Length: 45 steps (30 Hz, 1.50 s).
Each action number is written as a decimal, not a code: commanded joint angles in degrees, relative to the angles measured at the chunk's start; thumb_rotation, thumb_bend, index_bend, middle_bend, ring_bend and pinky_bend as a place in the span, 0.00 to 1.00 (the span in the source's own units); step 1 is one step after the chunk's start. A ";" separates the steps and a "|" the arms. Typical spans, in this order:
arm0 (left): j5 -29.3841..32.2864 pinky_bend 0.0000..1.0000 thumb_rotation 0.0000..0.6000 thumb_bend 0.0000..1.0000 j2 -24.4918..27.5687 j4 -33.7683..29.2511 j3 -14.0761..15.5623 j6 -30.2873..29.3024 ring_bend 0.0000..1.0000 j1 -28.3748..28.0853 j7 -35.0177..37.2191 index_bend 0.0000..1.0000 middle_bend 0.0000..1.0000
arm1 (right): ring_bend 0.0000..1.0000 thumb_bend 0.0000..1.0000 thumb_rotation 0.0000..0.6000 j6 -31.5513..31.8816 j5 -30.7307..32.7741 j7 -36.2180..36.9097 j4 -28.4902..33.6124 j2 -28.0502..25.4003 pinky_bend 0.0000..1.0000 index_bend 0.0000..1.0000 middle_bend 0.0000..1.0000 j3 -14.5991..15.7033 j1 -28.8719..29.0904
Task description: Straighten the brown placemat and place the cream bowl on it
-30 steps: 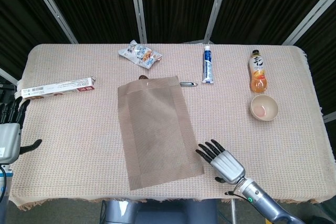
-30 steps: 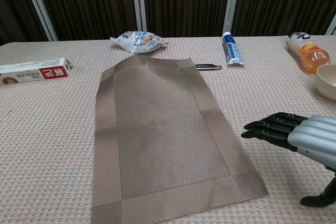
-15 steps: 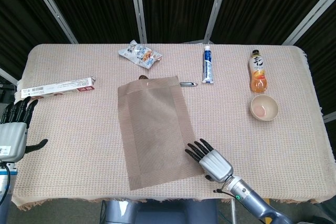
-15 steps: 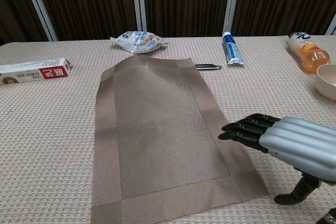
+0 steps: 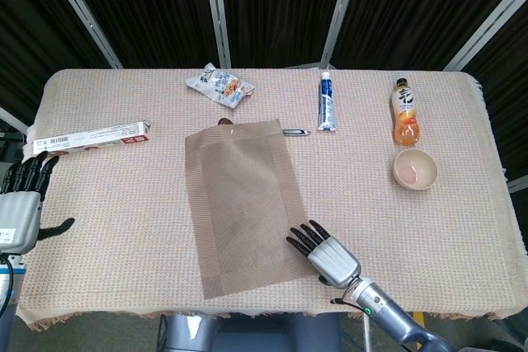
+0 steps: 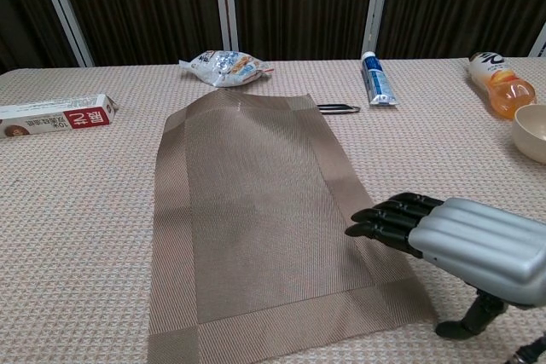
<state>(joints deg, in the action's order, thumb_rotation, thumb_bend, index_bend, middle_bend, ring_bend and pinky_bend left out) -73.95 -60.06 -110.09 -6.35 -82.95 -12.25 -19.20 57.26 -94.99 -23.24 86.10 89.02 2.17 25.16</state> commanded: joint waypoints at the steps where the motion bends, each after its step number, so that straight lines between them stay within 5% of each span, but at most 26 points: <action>1: -0.12 0.00 1.00 0.00 -0.02 -0.01 0.08 0.13 0.00 -0.01 0.01 0.00 0.00 | 0.00 0.01 1.00 -0.07 0.47 -0.28 -0.30 0.82 0.00 0.00 0.00 -0.24 0.23; 21: -0.31 0.00 1.00 0.00 0.37 -0.09 0.14 0.64 0.00 0.16 0.70 0.00 0.00 | 0.00 0.14 1.00 2.04 1.71 -2.17 -0.28 2.93 0.00 0.01 0.00 -2.78 1.84; 33: -0.45 0.00 1.00 0.00 0.43 -0.22 0.17 0.78 0.00 0.22 0.86 0.00 0.00 | 0.00 0.36 1.00 2.55 -2.12 -4.25 -5.98 4.21 0.00 0.13 0.00 -0.32 3.02; 37: -0.35 0.00 1.00 0.00 0.49 -0.24 0.10 0.82 0.00 0.24 0.99 0.00 0.00 | 0.00 0.38 1.00 2.88 -2.32 -3.63 -7.39 4.94 0.00 0.23 0.00 -0.36 3.27; 39: -0.29 0.00 1.00 0.00 0.55 -0.21 0.06 0.84 0.00 0.24 1.08 0.00 0.00 | 0.00 0.38 1.00 2.93 -2.27 -3.21 -7.79 5.14 0.00 0.20 0.00 -0.30 3.32; 41: -0.26 0.00 1.00 0.00 0.63 -0.21 0.03 0.94 0.00 0.24 1.25 0.00 0.00 | 0.00 0.38 1.00 3.19 -2.29 -2.65 -8.28 5.34 0.00 0.26 0.00 -0.23 3.34; 45: -0.28 0.00 1.00 0.00 0.71 -0.12 0.04 1.13 0.00 0.19 1.40 0.00 0.00 | 0.00 0.38 1.00 4.48 -2.70 -0.84 -9.22 5.89 0.00 0.62 0.00 -0.10 3.18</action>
<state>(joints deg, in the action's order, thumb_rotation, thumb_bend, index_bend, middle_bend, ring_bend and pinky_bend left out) -74.23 -59.36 -110.23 -6.32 -81.87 -12.04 -17.82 61.10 -97.47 -24.92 77.33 94.61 2.00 28.44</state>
